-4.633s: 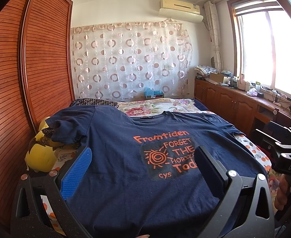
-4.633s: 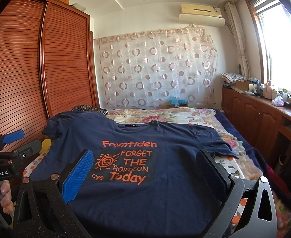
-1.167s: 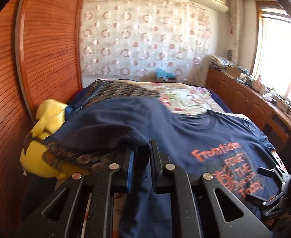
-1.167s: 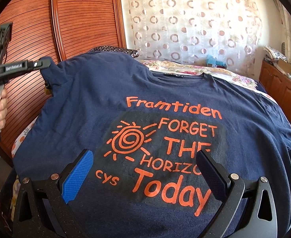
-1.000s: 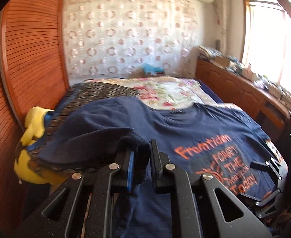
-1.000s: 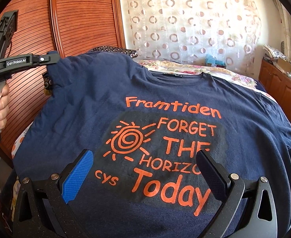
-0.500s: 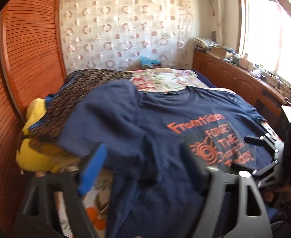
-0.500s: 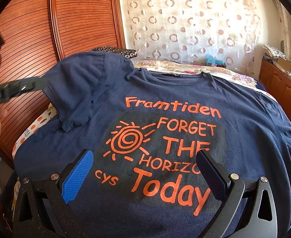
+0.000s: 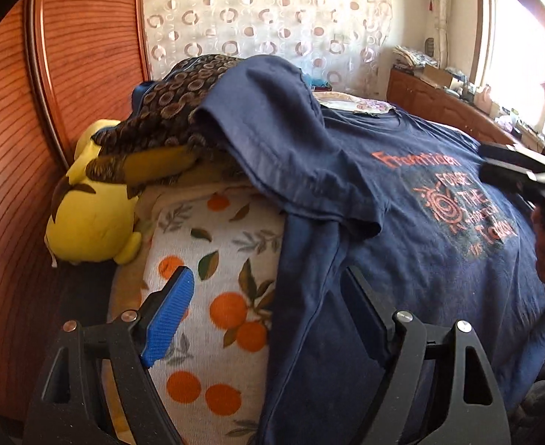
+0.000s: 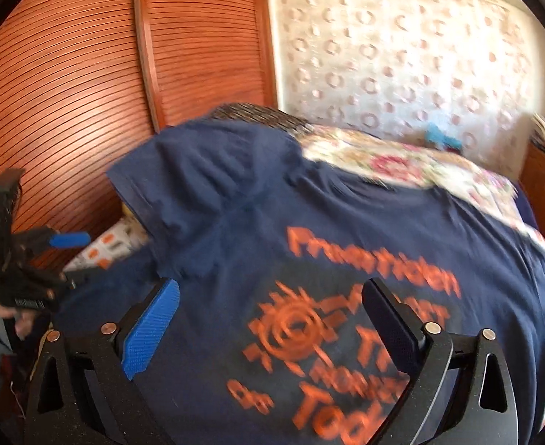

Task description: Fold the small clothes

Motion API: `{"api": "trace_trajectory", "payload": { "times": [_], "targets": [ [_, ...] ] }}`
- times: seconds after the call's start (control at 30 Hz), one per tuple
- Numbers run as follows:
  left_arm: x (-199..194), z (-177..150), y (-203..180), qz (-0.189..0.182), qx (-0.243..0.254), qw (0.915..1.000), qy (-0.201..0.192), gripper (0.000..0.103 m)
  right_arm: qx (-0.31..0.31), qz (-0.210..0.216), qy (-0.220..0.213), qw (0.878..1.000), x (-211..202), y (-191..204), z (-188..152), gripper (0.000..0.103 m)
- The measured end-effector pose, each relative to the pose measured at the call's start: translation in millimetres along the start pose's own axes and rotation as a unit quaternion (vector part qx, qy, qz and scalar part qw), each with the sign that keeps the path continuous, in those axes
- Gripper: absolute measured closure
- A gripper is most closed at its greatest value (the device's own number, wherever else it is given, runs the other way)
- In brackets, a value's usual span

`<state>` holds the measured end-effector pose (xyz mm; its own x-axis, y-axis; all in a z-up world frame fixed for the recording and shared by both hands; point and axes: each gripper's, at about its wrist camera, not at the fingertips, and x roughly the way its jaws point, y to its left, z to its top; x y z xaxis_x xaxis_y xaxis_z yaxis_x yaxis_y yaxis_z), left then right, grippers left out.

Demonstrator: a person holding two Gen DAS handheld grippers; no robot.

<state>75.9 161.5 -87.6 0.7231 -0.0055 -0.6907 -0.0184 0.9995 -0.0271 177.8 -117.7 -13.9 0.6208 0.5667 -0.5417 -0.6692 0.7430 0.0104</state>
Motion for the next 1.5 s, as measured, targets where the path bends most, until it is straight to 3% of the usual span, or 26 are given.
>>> {"api": "trace_trajectory", "payload": {
  "times": [0.13, 0.27, 0.37, 0.53, 0.7, 0.87, 0.93, 1.03, 1.27, 1.5],
  "targets": [
    [-5.3, -4.8, 8.7, 0.0, -0.013, 0.9999, -0.006, 0.021, -0.017, 0.045, -0.01, 0.999, 26.8, 25.5, 27.3, 0.008],
    [-12.9, -12.8, 19.8, 0.005, -0.024, 0.9996, -0.011, 0.021, -0.037, 0.097, 0.003, 0.995, 61.5, 60.0, 52.4, 0.019],
    [-17.1, -18.3, 30.5, 0.013, -0.033, 0.9993, -0.012, 0.021, -0.056, 0.112, 0.005, 0.992, 80.8, 86.4, 65.1, 0.022],
    [-23.9, -23.5, 42.1, 0.019, -0.04, 0.9989, -0.015, 0.021, -0.099, 0.084, 0.016, 0.991, 120.7, 124.4, 77.6, 0.024],
    [-27.9, -27.1, 45.9, 0.018, -0.046, 0.9986, -0.018, 0.021, -0.125, 0.04, 0.024, 0.991, 146.1, 144.1, 79.2, 0.034],
    [-24.3, -27.2, 43.9, 0.012, -0.047, 0.9987, -0.017, 0.021, -0.128, 0.035, 0.03, 0.991, 151.9, 158.2, 89.4, 0.084],
    [-23.0, -26.2, 40.9, 0.008, -0.045, 0.9988, -0.017, 0.021, -0.128, 0.044, 0.019, 0.991, 147.2, 153.8, 94.9, 0.093],
    [-20.7, -25.0, 35.3, 0.003, -0.041, 0.999, -0.017, 0.021, -0.12, 0.048, -0.001, 0.992, 123.5, 142.5, 98.6, 0.097],
    [-13.9, -18.3, 19.2, -0.007, -0.03, 0.9994, -0.016, 0.021, -0.088, 0.05, -0.024, 0.995, 88.9, 100.2, 107.6, 0.097],
    [-2.1, -6.4, 6.1, -0.017, -0.017, 0.9997, -0.01, 0.021, -0.042, 0.001, -0.022, 0.999, 59.1, 33.2, 102.6, 0.097]
  ]
}}
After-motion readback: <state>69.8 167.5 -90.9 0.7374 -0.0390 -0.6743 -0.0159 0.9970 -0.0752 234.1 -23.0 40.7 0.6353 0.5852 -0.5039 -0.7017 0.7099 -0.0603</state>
